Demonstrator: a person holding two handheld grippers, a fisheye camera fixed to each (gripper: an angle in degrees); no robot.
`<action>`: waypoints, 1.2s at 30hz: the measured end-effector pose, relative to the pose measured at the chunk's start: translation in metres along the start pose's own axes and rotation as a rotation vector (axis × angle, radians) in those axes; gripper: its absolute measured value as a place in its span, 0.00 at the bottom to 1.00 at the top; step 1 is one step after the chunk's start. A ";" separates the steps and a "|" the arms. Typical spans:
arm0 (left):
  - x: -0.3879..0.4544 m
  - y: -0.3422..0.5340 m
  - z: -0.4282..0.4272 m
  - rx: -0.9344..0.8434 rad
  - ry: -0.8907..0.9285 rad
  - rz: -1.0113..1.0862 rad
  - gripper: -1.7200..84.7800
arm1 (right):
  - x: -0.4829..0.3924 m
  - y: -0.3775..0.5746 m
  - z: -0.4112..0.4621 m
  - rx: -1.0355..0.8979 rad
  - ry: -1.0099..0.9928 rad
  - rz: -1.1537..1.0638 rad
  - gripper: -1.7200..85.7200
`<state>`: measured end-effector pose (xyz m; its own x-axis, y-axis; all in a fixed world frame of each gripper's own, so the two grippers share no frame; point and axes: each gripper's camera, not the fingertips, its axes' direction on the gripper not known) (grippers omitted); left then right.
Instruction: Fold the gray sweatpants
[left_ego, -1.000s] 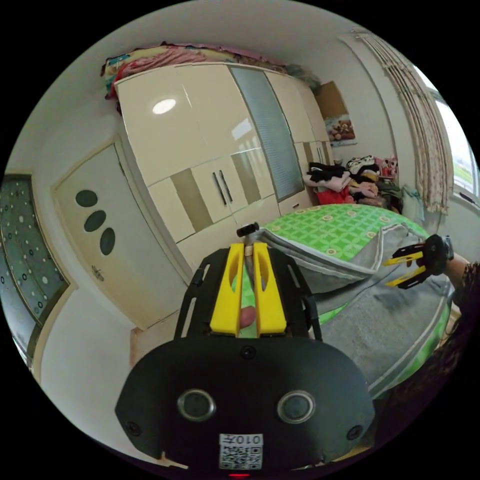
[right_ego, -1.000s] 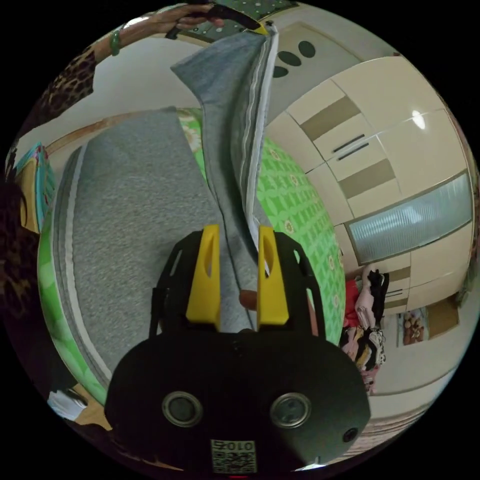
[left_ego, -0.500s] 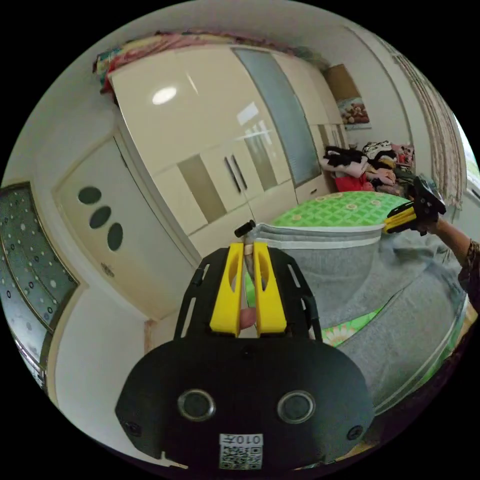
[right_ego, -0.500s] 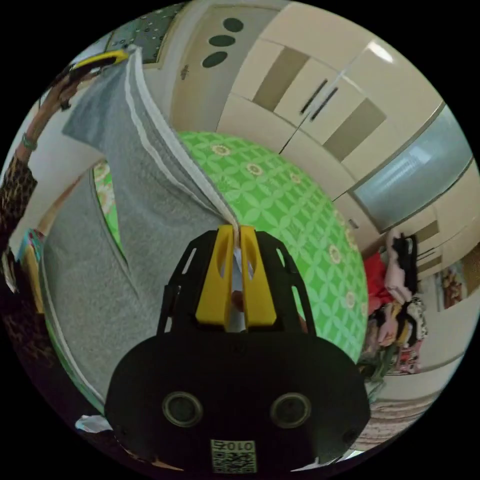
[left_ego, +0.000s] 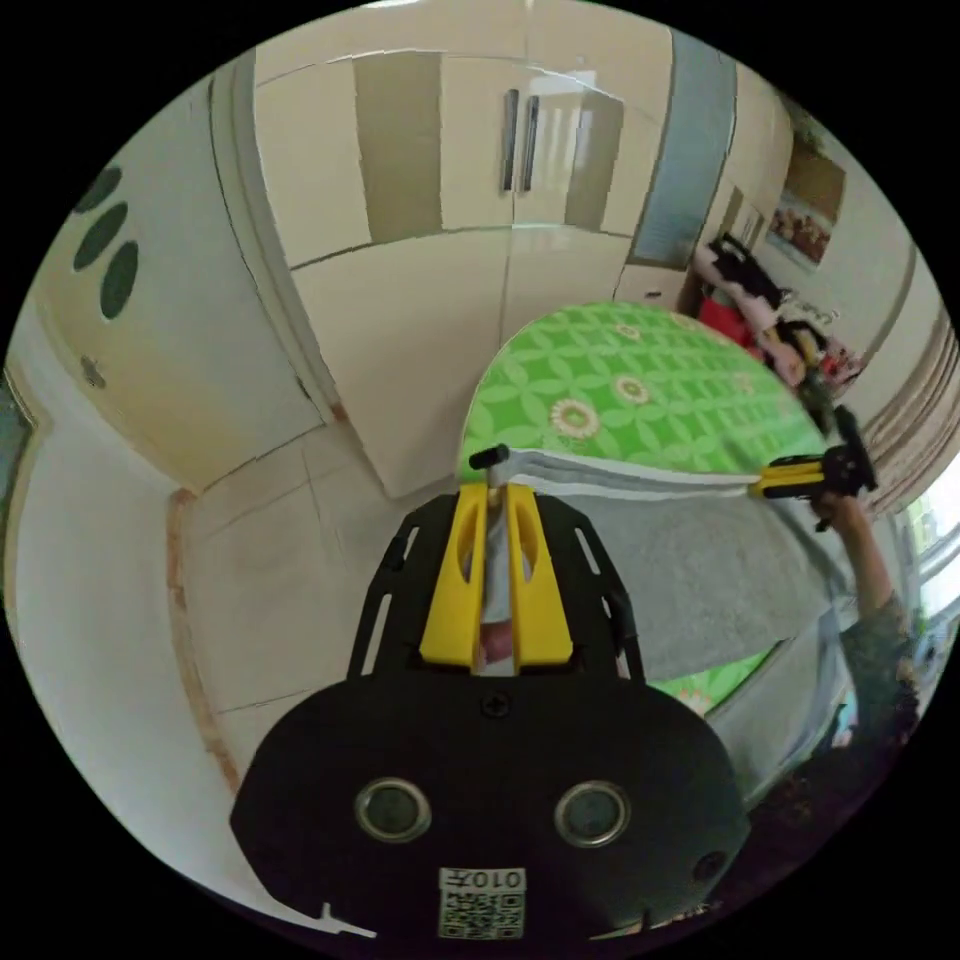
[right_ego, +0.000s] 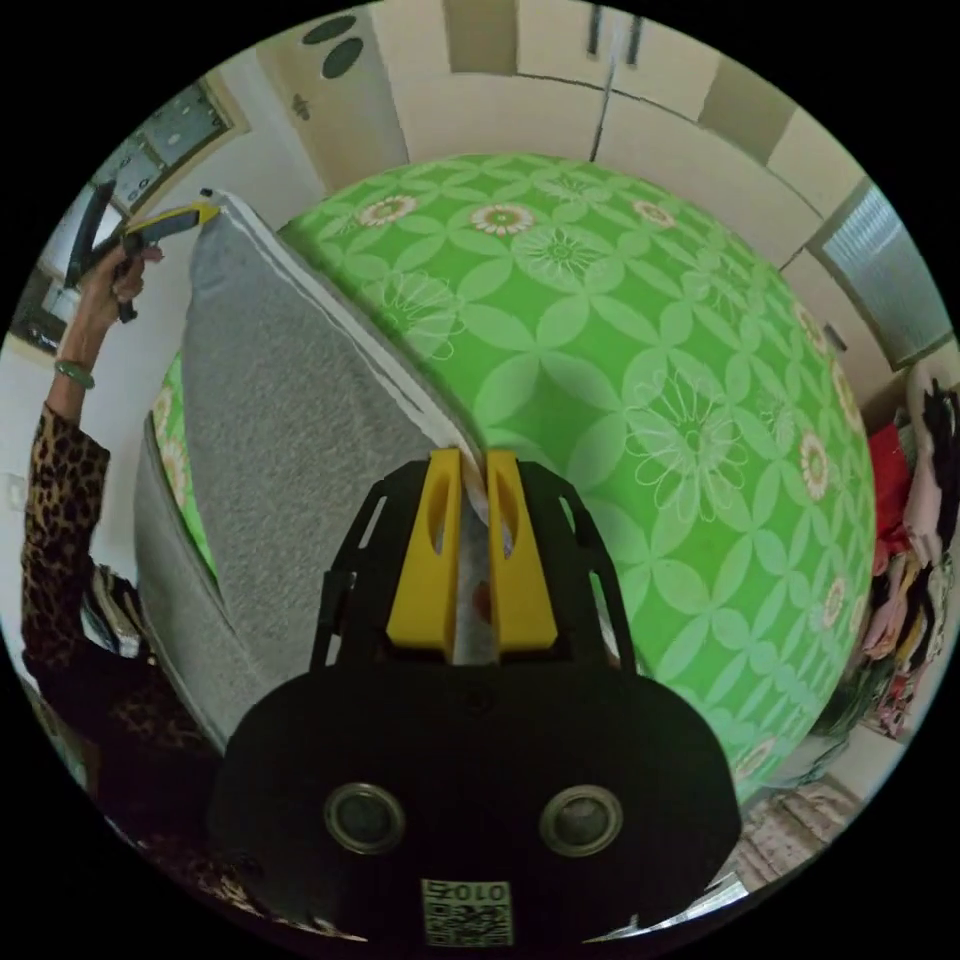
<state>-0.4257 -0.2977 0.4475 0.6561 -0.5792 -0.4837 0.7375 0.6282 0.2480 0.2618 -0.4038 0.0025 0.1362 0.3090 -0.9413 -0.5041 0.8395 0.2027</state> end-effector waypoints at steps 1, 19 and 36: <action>-0.012 -0.005 0.005 -0.008 0.139 -0.013 0.03 | 0.010 0.000 0.004 0.001 -0.031 0.012 0.06; 0.016 0.029 0.026 0.075 -0.086 0.019 0.02 | 0.049 0.060 -0.038 0.226 -0.013 0.196 0.06; 0.279 0.194 0.011 -0.094 0.131 0.828 0.02 | -0.112 0.491 -0.042 -0.101 0.717 0.321 0.04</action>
<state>-0.0980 -0.3434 0.3701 0.9510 0.1491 -0.2710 0.0058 0.8674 0.4976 -0.0370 -0.0453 0.1963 -0.5946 0.1368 -0.7923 -0.5050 0.7032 0.5004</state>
